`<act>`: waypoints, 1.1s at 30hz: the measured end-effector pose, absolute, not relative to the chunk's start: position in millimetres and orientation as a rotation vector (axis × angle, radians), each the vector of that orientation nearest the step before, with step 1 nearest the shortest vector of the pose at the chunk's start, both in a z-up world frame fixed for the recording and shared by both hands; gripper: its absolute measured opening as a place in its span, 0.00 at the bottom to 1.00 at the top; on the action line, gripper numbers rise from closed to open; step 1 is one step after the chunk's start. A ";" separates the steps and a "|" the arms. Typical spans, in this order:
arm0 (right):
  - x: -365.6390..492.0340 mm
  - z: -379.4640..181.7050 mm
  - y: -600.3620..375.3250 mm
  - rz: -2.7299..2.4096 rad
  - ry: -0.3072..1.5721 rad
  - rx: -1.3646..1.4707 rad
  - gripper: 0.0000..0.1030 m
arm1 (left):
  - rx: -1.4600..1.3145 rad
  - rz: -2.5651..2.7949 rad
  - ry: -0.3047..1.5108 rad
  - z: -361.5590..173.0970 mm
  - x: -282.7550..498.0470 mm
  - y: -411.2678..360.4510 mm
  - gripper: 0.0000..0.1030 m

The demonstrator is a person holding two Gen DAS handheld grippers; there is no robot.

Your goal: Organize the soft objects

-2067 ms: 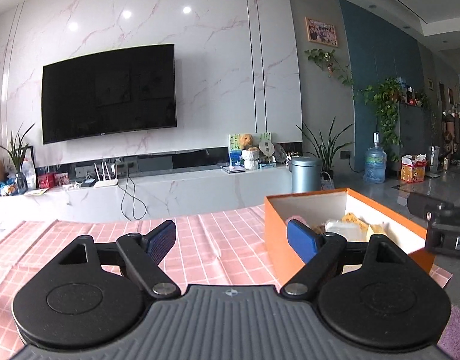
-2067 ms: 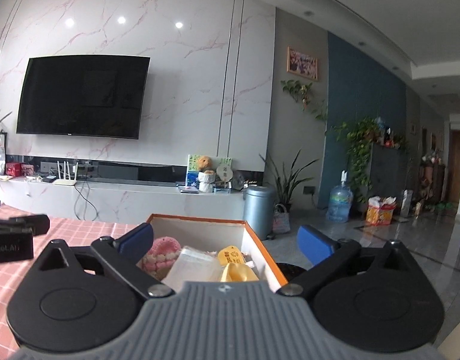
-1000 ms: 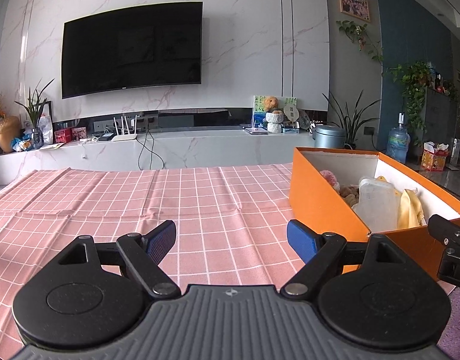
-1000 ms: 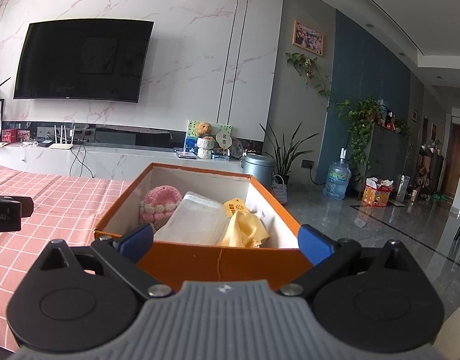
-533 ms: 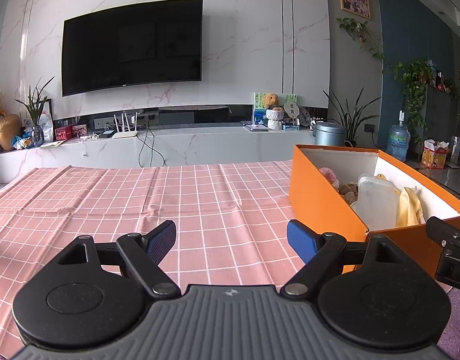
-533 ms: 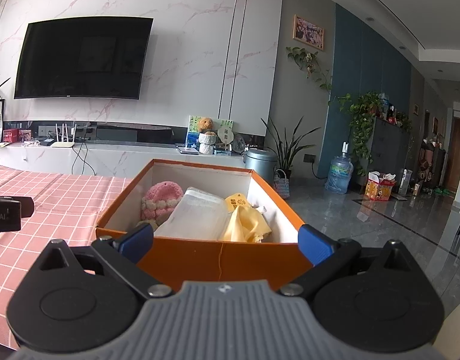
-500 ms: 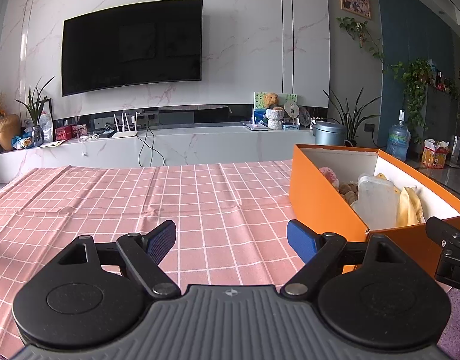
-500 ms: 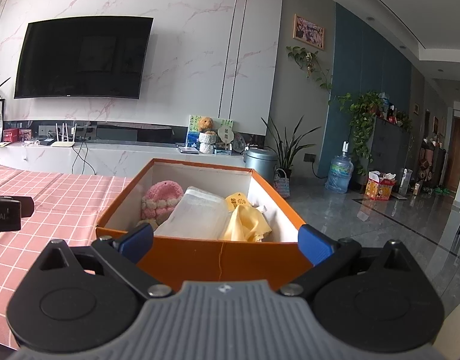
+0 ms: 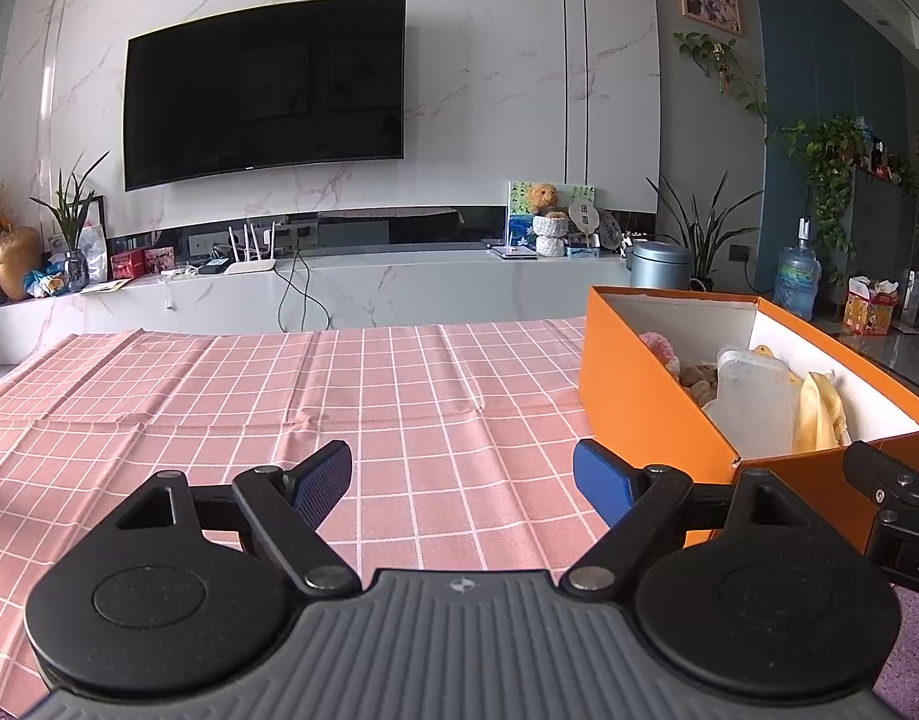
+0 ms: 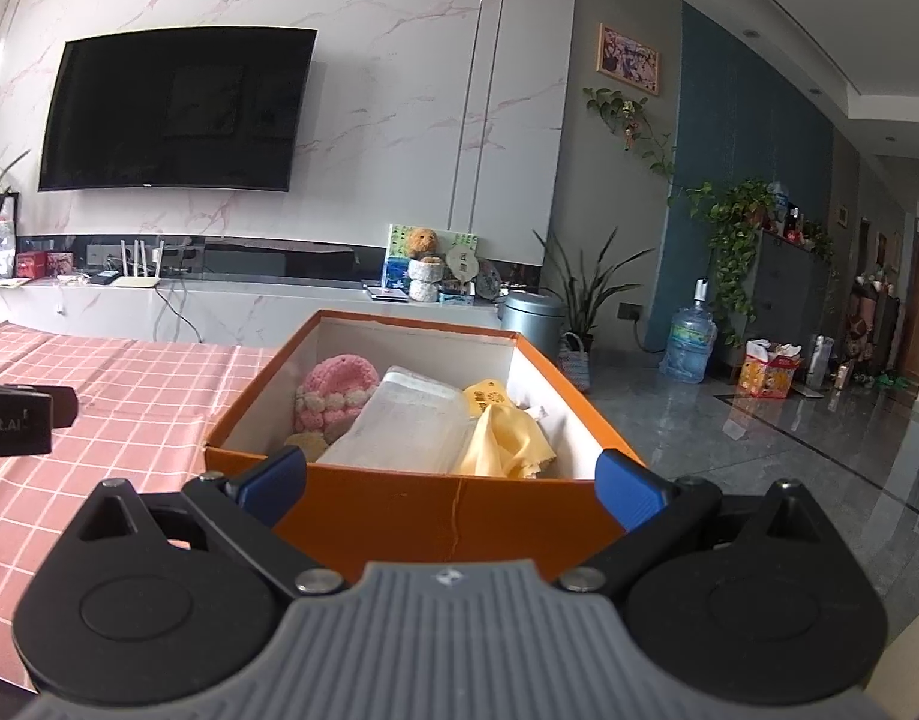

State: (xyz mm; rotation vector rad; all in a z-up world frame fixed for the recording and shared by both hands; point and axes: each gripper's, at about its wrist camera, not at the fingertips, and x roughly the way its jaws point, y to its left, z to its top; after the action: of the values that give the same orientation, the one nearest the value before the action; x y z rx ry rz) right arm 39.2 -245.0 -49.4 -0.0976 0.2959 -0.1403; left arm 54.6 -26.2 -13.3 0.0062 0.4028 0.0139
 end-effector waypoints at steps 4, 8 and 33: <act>39.1 -49.4 -245.8 -0.142 0.298 -0.092 0.97 | 0.008 0.013 0.405 -14.0 54.8 -26.1 0.95; 39.0 -49.4 -246.0 -0.144 0.303 -0.085 0.97 | 0.007 0.013 0.406 -14.6 54.7 -26.0 0.95; 42.7 -51.1 -247.3 -0.143 0.317 -0.064 0.97 | 0.007 0.014 0.409 -14.2 54.6 -26.0 0.95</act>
State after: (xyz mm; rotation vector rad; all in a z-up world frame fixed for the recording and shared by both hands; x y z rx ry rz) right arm 42.7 -247.3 -51.1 -0.0640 0.3169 -0.1434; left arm 54.6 -26.0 -14.2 0.0074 0.4092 0.0137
